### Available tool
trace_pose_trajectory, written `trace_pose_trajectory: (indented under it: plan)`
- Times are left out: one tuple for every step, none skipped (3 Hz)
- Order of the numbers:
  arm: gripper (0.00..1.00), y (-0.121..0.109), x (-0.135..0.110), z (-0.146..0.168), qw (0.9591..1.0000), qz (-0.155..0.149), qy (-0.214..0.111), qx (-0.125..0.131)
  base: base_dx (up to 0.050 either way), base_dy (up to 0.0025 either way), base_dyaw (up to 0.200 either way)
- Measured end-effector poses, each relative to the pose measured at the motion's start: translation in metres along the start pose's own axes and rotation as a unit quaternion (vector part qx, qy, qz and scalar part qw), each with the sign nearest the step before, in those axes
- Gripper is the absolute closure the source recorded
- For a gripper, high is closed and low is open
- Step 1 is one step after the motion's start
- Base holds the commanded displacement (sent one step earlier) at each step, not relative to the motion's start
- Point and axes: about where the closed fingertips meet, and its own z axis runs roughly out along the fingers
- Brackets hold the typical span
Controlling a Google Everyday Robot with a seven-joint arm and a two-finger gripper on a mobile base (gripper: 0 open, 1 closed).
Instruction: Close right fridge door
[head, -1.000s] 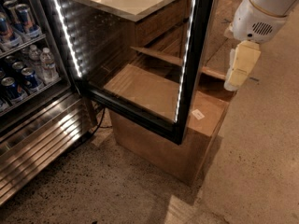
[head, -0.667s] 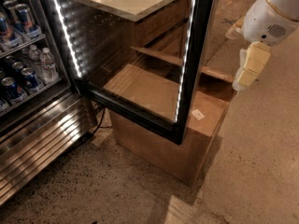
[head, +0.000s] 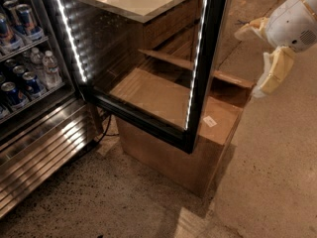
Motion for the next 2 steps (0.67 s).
trace_pose_trajectory:
  plan:
    - [0.0, 0.0, 0.0, 0.0, 1.0, 0.0, 0.0, 0.0, 0.0, 0.0, 0.0]
    - [0.0, -0.005, 0.01, 0.02, 0.9997, 0.016, 0.0, -0.017, 0.0, 0.0, 0.0]
